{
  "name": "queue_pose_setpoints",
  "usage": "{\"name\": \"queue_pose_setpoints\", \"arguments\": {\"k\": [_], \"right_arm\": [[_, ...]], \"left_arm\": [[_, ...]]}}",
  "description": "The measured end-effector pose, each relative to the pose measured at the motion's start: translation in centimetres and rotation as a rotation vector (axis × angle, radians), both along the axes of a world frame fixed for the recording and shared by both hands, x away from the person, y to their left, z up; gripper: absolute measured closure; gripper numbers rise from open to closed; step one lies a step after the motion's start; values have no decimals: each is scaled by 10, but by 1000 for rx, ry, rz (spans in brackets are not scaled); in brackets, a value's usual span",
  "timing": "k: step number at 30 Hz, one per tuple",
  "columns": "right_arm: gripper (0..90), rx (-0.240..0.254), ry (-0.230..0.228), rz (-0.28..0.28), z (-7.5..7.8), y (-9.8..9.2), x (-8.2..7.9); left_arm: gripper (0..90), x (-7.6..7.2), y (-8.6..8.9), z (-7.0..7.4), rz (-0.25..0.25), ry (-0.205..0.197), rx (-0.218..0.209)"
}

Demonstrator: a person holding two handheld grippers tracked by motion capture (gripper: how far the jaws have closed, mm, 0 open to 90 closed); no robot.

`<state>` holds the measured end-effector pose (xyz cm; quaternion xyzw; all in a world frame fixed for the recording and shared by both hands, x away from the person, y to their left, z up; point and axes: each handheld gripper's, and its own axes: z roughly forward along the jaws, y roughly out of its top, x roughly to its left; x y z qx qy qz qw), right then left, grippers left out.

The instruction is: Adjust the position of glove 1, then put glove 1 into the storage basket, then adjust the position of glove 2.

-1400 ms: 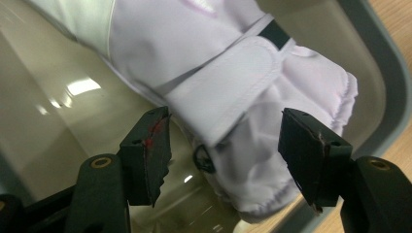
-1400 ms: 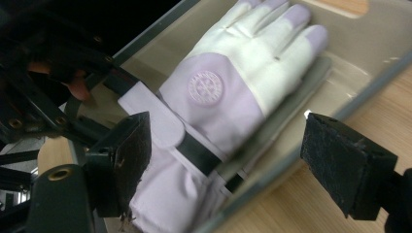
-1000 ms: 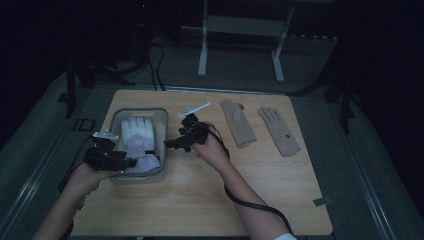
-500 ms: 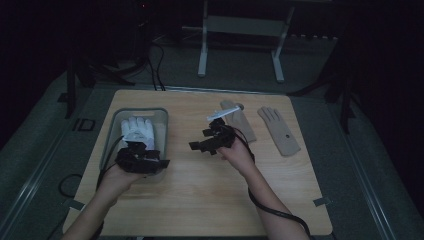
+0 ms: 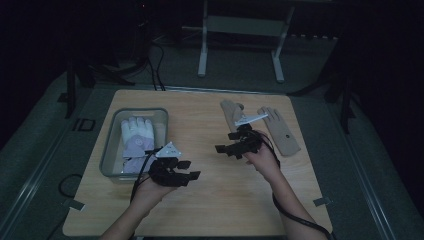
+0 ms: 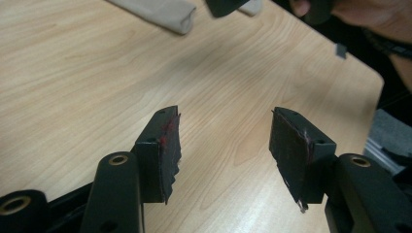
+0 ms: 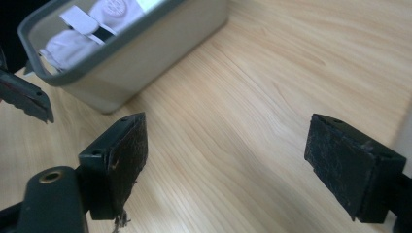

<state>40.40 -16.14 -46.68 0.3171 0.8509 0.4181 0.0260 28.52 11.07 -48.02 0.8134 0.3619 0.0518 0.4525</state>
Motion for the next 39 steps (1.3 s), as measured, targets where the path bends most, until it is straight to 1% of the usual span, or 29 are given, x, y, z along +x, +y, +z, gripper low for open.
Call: {"name": "queue_pose_setpoints", "arguments": {"k": [1, 2, 3, 4, 5, 6, 7, 8, 10, 11, 12, 13, 14, 16, 18, 22, 24, 25, 27, 28, 30, 32, 33, 34, 35, 36, 37, 38, 39], "right_arm": [[157, -3, 3, -10, -2, -6, 0], [155, -5, 2, -14, -2, -9, -1], [144, -8, -2, -17, -3, -12, -1], [143, -13, -3, -19, -4, -15, -1], [143, -22, -5, -18, -5, -19, -2], [143, -22, -5, -18, -5, -19, -2], [143, -24, -7, -21, -8, -26, -4], [143, -24, -8, -25, -9, -29, -4], [143, -31, -16, -40, -10, -36, -6], [143, -31, -16, -40, -10, -36, -6], [143, -33, -10, -53, -12, -43, -5], [143, -31, -13, -61, -12, -46, -5], [143, -22, -9, -69, -13, -49, -6], [143, -17, -8, -81, -14, -54, -6], [143, -18, -5, -84, -15, -55, -6], [145, -22, -8, -88, -16, -57, -6], [146, -18, -15, -90, -16, -58, -5], [146, -16, -18, -92, -16, -58, -4], [146, -15, -25, -104, -15, -59, -2], [146, -15, -25, -104, -15, -59, -2], [146, -2, -28, -115, -15, -61, 2], [146, 0, -37, -134, -16, -63, 7], [146, -3, -45, -155, -17, -66, 14], [146, 3, -49, -167, -18, -68, 18], [146, 3, -49, -167, -18, -68, 18], [146, 9, -48, -174, -18, -69, 21], [146, 9, -51, -183, -19, -71, 25], [146, 8, -56, -197, -20, -72, 28], [146, 13, -54, -213, -22, -74, 36]], "left_arm": [[450, 1, -1, -3, 4, 4, 0], [451, 1, -2, -10, 17, 6, -4], [451, 1, -3, -13, 19, 3, 9], [451, 1, -4, -17, 22, 3, 10], [450, 1, -4, -17, 22, 3, 10], [450, 0, -4, -22, 28, 3, 10], [451, -2, -5, -30, 38, -5, 0], [451, -2, -5, -30, 38, -5, 0], [451, -6, -7, -41, 50, -11, -4], [451, -6, -7, -41, 50, -11, -4], [451, -7, -9, -48, 52, -7, 0], [451, -8, -9, -51, 56, -11, -1], [450, -8, -9, -51, 56, -11, -1], [450, -9, -9, -56, 55, -3, -17], [450, -10, -9, -60, 58, 0, -14], [451, -11, -9, -64, 71, -18, -28], [450, -11, -9, -63, 67, -25, -18], [445, -12, -10, -63, 67, -38, -10], [398, -13, -11, -63, 68, -56, 1], [398, -13, -11, -64, 68, -64, 2], [366, -13, -12, -66, 72, -63, 0], [285, -12, -13, -68, 72, -59, 18], [240, -12, -13, -69, 75, -63, 13], [199, -13, -13, -70, 86, -76, 15], [199, -12, -13, -72, 100, -81, 16], [170, -11, -13, -73, 120, -78, 17], [171, -11, -14, -74, 140, -82, 28], [170, -11, -13, -76, 144, -95, 25], [158, -12, -13, -77, 145, -102, 22]]}}
